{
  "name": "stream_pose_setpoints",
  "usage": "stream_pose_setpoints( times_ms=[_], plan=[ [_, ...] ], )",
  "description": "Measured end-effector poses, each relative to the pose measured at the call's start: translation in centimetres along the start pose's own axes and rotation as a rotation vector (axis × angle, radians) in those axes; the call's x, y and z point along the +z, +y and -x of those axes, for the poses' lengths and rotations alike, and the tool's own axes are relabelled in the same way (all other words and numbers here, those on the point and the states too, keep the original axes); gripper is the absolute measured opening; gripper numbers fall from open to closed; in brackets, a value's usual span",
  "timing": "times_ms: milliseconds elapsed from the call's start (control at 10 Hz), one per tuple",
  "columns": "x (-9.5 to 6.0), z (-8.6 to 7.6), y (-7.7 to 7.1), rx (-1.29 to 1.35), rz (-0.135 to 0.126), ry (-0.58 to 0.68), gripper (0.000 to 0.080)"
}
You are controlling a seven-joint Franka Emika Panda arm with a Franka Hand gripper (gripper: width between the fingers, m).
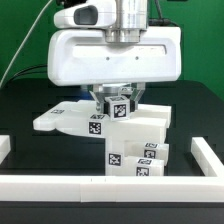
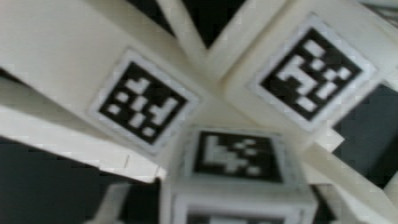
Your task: Assemble chair
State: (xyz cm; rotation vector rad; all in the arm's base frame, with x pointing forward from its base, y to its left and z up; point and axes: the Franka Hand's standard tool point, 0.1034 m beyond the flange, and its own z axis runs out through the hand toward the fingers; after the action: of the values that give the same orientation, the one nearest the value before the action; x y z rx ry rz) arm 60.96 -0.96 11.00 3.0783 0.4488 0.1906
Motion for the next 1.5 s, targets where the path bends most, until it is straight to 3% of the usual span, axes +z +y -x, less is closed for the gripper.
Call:
stream_pose_setpoints(
  times_ms=[100,300,500,900,1300,1500],
  plan=[
    [0.0,0.0,0.0,0.082,0.0,0.0,0.0268],
    [0.1,-0.1,0.1,0.228,0.004,0.002,0.0268],
    [0.2,-1.3,0.2,0.422,0.014,0.027,0.0268],
    [0.3,-2.0,-0.7,0.92,0.004,0.039,0.0269],
    [0.3,-3.0,-1.3,1.462,-0.072,0.004,0.0269],
    [0.3,-3.4,-2.2,1.616,-0.089,0.004,0.0269]
  ],
)
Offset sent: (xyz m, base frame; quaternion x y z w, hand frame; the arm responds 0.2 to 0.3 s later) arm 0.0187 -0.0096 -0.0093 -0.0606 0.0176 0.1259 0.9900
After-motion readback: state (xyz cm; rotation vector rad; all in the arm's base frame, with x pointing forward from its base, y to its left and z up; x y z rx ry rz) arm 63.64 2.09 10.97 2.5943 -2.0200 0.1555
